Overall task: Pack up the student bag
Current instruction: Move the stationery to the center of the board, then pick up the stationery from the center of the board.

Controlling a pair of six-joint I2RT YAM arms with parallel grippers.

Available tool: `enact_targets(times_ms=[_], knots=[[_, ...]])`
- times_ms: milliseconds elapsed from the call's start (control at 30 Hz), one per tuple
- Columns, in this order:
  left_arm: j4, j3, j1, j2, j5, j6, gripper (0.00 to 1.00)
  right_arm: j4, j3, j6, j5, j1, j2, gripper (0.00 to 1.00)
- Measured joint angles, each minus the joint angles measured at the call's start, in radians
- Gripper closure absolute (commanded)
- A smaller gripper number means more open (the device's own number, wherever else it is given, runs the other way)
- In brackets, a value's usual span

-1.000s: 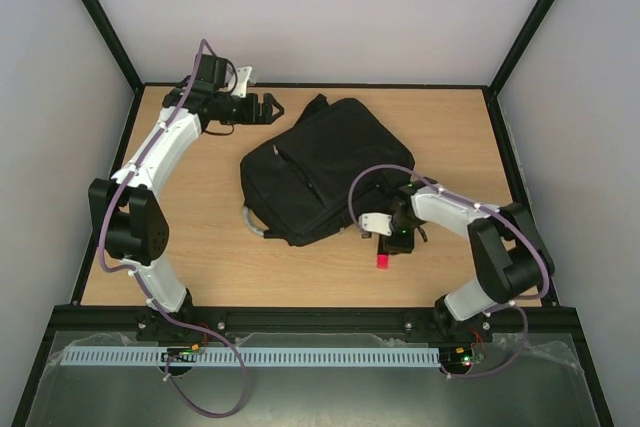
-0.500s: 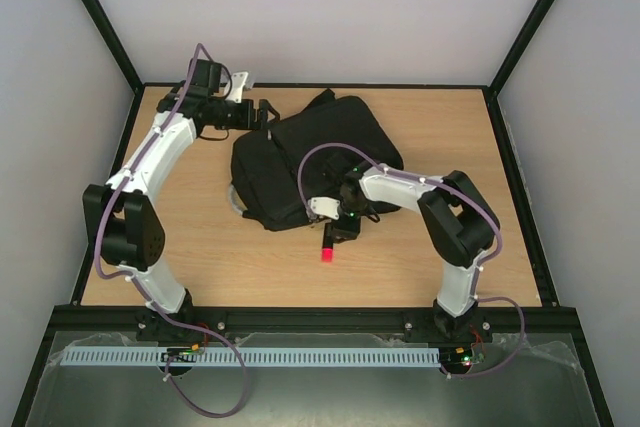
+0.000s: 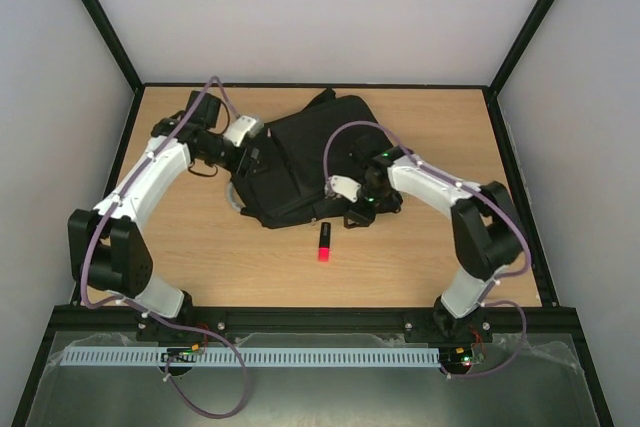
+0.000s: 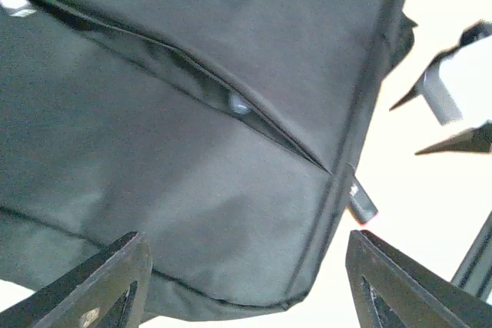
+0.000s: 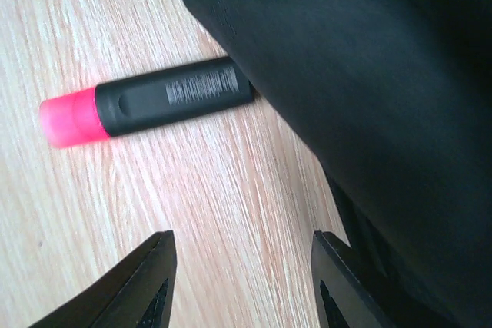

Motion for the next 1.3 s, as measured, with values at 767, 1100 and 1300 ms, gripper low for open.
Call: enact_targets(times_ms=[767,1100,1300], knots=[[-0.054,-0.14,-0.598,0.063,-0.212,0.25,0.39,0.116,-0.092,0.326,-0.082,-0.35,-0.302,0.4],[0.071,-0.18,-0.691,0.169,-0.251,0.011,0.4,0.164,-0.148,0.417,-0.137,-0.359,-0.399,0.39],[0.113,-0.171,-0.702,0.227,-0.3,-0.141,0.42,0.173,-0.19,0.438,-0.14,-0.359,-0.42,0.39]])
